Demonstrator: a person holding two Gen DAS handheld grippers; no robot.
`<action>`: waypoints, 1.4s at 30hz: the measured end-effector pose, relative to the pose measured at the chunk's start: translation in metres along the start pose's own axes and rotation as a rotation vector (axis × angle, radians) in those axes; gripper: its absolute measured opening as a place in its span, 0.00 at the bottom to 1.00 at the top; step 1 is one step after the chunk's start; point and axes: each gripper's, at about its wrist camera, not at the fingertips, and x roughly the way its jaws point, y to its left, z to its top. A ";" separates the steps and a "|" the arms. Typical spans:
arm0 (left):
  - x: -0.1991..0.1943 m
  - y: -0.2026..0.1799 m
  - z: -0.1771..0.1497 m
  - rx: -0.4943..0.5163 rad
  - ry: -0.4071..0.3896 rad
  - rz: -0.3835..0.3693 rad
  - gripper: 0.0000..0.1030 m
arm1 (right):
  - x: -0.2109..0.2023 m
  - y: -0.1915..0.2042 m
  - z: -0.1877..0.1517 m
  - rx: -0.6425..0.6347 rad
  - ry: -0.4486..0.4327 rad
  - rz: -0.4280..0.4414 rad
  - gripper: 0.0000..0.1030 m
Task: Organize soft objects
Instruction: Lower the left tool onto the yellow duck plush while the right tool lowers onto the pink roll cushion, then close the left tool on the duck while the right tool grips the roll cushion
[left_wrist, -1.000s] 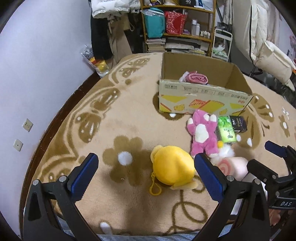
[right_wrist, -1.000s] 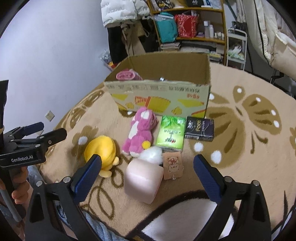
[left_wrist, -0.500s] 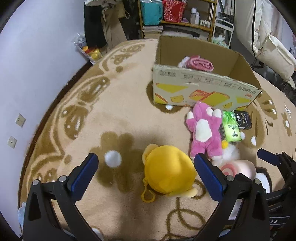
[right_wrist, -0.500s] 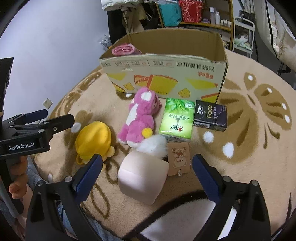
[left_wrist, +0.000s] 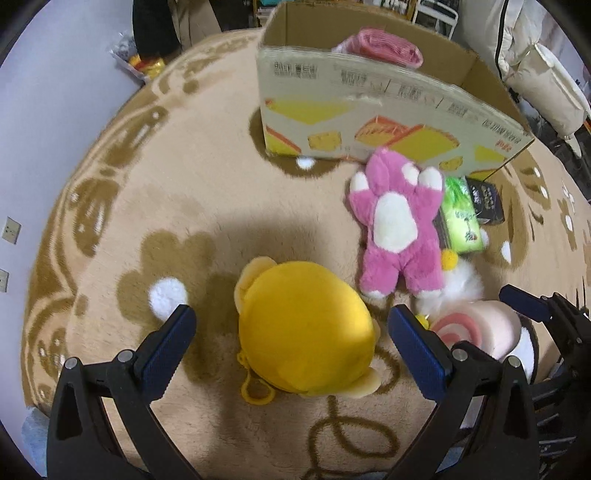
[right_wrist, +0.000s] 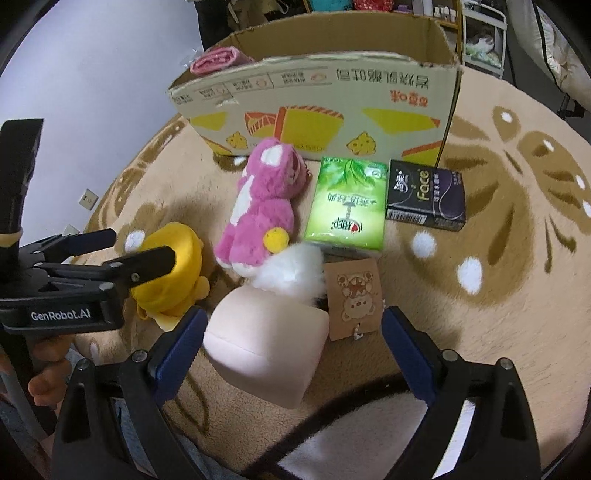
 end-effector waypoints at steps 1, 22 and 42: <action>0.003 0.000 0.000 -0.001 0.010 0.003 0.99 | 0.002 0.000 0.000 -0.002 0.010 0.000 0.96; 0.033 -0.008 -0.002 0.013 0.124 -0.042 0.79 | 0.025 0.015 -0.005 -0.058 0.103 0.027 0.57; -0.028 0.011 -0.024 -0.092 -0.128 0.071 0.69 | -0.020 -0.006 -0.003 -0.009 -0.042 -0.018 0.50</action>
